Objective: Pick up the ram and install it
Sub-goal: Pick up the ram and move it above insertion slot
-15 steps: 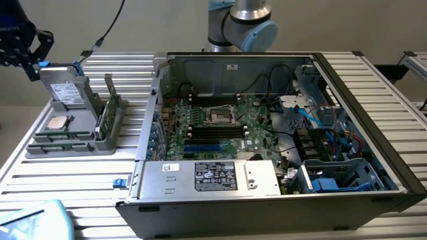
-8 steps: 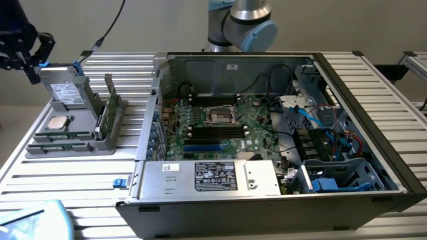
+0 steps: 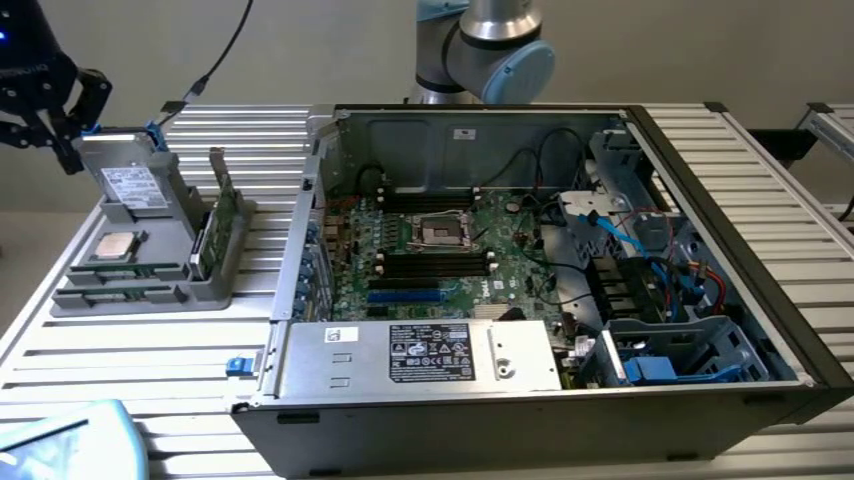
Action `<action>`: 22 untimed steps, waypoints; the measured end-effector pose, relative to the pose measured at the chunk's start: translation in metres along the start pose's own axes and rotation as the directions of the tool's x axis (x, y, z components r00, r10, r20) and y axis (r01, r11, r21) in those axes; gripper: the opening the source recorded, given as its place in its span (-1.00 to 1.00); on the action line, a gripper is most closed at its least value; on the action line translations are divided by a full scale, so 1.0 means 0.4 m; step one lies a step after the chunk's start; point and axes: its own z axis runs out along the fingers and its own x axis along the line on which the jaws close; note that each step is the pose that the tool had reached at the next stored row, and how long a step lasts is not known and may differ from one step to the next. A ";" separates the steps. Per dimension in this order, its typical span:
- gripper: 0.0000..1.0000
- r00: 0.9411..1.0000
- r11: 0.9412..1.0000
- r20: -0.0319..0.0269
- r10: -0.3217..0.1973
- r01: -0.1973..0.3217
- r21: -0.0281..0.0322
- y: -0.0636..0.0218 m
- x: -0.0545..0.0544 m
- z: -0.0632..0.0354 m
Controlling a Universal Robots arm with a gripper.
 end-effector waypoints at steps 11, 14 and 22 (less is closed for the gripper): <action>-0.80 0.980 0.979 0.004 -0.198 0.198 0.040 -0.001 -0.001 0.009; -0.80 0.968 0.967 0.003 -0.251 0.251 0.051 -0.001 -0.001 0.011; -0.80 0.921 0.919 -0.004 -0.389 0.388 0.075 -0.002 -0.001 0.018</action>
